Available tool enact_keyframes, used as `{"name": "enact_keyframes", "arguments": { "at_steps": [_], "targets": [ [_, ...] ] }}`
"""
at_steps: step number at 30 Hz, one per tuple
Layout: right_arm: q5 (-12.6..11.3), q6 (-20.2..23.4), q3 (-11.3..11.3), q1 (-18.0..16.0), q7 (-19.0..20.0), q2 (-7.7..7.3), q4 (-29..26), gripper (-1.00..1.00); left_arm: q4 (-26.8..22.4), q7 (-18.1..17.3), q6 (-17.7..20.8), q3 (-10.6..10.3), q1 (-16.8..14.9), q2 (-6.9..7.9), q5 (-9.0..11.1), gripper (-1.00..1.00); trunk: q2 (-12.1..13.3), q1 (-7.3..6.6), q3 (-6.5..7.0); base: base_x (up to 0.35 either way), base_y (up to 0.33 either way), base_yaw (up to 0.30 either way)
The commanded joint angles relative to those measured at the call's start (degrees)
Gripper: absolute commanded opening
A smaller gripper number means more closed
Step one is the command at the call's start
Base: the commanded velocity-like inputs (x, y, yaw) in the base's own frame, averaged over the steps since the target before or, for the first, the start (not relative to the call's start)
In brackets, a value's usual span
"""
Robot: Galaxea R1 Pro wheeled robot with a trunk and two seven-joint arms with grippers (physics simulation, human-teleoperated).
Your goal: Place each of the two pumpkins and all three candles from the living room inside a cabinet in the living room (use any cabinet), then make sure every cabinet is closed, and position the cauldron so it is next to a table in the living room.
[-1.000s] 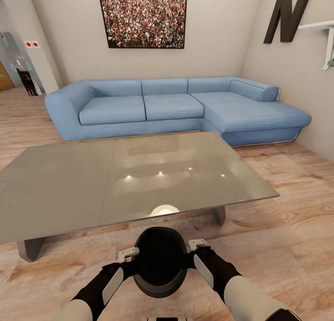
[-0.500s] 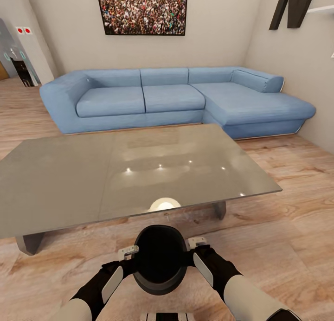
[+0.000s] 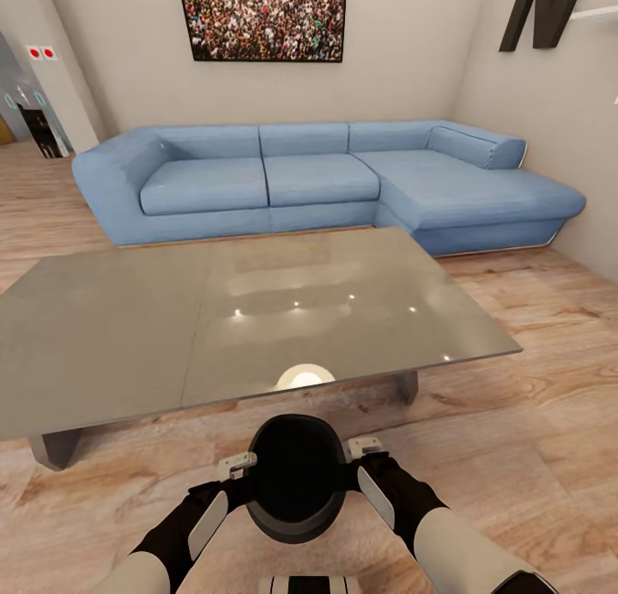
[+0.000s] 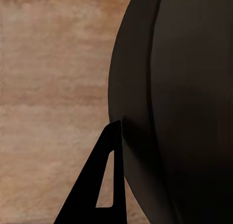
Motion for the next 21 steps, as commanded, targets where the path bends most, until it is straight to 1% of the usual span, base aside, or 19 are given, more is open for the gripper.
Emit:
{"name": "enact_keyframes", "arguments": {
  "at_steps": [1,2,3,4,5,19,21],
  "targets": [
    [-2.3,0.0,-0.2,0.1,2.3,-0.04,-0.2,-1.0,1.7,0.2,0.0,-0.1,0.0,0.12,0.0,-1.0,0.0,0.5,-0.07,0.0,0.0,0.0],
    [-2.3,0.0,-0.2,0.1,2.3,-0.04,-0.2,-1.0,1.7,0.2,0.0,-0.1,0.0,0.12,0.0,-1.0,0.0,0.5,-0.07,0.0,0.0,0.0],
    [-2.3,0.0,-0.2,0.1,2.3,-0.04,-0.2,1.0,1.7,0.2,0.0,-0.1,0.0,0.12,0.0,-1.0,0.0,0.5,-0.07,0.0,0.0,0.0],
    [-2.3,0.0,-0.2,0.1,2.3,-0.04,-0.2,1.0,1.7,0.2,0.0,-0.1,0.0,0.12,0.0,-1.0,0.0,0.5,-0.07,0.0,0.0,0.0],
    [-2.3,0.0,-0.2,0.1,2.3,-0.04,-0.2,1.0,1.7,0.2,0.0,-0.1,0.0,0.12,0.0,1.0,0.0,0.5,-0.07,0.0,0.0,0.0],
    [-2.3,0.0,-0.2,0.1,2.3,-0.04,-0.2,1.0,1.7,0.2,0.1,-0.1,0.0,0.19,-0.1,1.0,0.0,0.5,-0.07,0.0,0.0,0.0],
    [-2.3,0.0,-0.2,0.1,2.3,-0.04,-0.2,1.0,1.7,0.2,0.1,-0.1,0.0,0.16,-0.1,1.0,0.0,0.45,0.37,0.0,0.0,0.0]
  ]
}}
